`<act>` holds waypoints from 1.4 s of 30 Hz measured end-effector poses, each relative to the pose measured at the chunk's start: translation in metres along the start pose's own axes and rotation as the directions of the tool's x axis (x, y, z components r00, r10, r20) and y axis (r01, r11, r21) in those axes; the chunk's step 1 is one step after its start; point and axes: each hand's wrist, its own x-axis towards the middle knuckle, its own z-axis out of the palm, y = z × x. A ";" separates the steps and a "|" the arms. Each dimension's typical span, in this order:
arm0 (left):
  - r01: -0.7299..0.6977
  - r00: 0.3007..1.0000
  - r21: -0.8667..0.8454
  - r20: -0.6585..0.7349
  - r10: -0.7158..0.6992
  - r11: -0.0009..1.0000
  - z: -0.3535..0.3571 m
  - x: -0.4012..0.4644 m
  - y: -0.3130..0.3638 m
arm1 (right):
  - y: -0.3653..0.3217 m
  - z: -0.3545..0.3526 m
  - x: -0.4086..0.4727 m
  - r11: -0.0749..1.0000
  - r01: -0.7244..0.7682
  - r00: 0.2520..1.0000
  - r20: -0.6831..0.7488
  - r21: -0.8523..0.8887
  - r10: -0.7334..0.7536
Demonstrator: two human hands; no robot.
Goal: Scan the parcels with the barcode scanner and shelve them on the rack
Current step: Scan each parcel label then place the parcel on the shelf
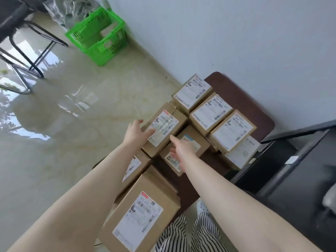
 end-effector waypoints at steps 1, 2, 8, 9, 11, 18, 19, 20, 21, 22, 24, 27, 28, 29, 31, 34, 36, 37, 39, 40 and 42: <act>-0.008 1.000 0.024 0.019 0.007 1.000 0.002 0.007 -0.003 | 0.000 0.006 0.005 1.000 0.004 1.000 -0.005 -0.012 -0.004; -0.011 0.999 0.045 0.037 0.009 0.999 0.004 0.013 -0.006 | 0.000 0.012 0.009 1.000 -0.002 1.000 -0.017 -0.020 0.001; -0.035 0.998 0.055 0.058 0.032 0.998 0.014 0.024 -0.017 | 0.000 0.034 0.020 1.000 -0.016 0.997 -0.071 0.016 0.017; -0.038 0.998 0.043 0.052 0.036 0.998 0.013 0.023 -0.018 | 0.000 0.037 0.020 1.000 -0.014 0.997 -0.069 0.016 0.015; -0.040 0.997 0.023 0.061 0.038 0.999 0.010 0.022 -0.022 | 0.002 0.044 0.019 1.000 0.005 0.998 -0.065 0.004 -0.004; -0.001 0.998 -0.095 0.059 0.006 0.995 -0.003 0.017 -0.039 | -0.008 0.052 0.005 0.991 0.096 0.994 -0.036 -0.089 -0.100; 0.009 0.999 -0.120 0.052 -0.002 0.993 -0.002 0.018 -0.041 | -0.008 0.052 0.006 0.988 0.109 0.993 -0.038 -0.110 -0.114; 0.014 0.999 -0.141 0.047 -0.008 0.990 0.000 0.019 -0.042 | -0.008 0.052 0.007 0.984 0.120 0.991 -0.038 -0.134 -0.126; 0.020 0.999 -0.156 0.043 -0.014 0.988 0.002 0.020 -0.043 | -0.008 0.051 0.010 0.980 0.130 0.990 -0.038 -0.152 -0.137; 0.022 0.999 -0.161 0.038 -0.017 0.987 0.004 0.022 -0.044 | -0.007 0.050 0.013 0.976 0.138 0.989 -0.037 -0.168 -0.146; 0.028 0.999 -0.157 0.033 -0.023 0.987 0.008 0.027 -0.049 | -0.004 0.048 0.019 0.969 0.146 0.987 -0.035 -0.197 -0.156; 0.038 0.997 -0.113 0.071 -0.030 0.993 0.007 0.032 -0.052 | 0.000 0.052 0.029 0.955 0.150 0.986 -0.031 -0.256 -0.163; 0.032 0.995 -0.073 0.095 -0.025 0.997 0.006 0.035 -0.053 | 0.002 0.056 0.033 0.953 0.141 0.987 -0.033 -0.268 -0.155; 0.016 0.993 -0.036 0.119 -0.011 0.999 0.006 0.038 -0.054 | 0.003 0.059 0.037 0.954 0.135 0.988 -0.039 -0.267 -0.151; -0.007 0.990 -0.017 0.142 0.009 1.000 0.005 0.041 -0.055 | 0.004 0.064 0.045 0.956 0.135 0.987 -0.054 -0.260 -0.153; -0.028 0.991 -0.040 0.129 0.033 0.999 0.003 0.037 -0.058 | 0.008 0.066 0.044 0.961 0.145 0.983 -0.072 -0.237 -0.166; -0.048 0.995 -0.067 0.086 0.054 0.997 0.002 0.030 -0.057 | 0.010 0.068 0.039 0.956 0.173 0.978 -0.078 -0.237 -0.196; -0.057 0.996 -0.088 0.059 0.063 0.994 0.000 0.026 -0.057 | 0.010 0.069 0.037 0.952 0.193 0.972 -0.083 -0.237 -0.218; -0.072 0.997 -0.147 0.013 0.075 0.986 -0.005 0.018 -0.055 | 0.006 0.071 0.029 0.945 0.240 0.961 -0.083 -0.222 -0.263; -0.076 0.997 -0.178 -0.007 0.076 0.981 -0.009 0.014 -0.053 | 0.004 0.072 0.024 0.941 0.262 0.956 -0.075 -0.213 -0.284; -0.095 0.995 -0.232 -0.052 0.086 0.968 -0.017 0.005 -0.050 | -0.002 0.074 0.013 0.929 0.313 0.944 -0.046 -0.199 -0.328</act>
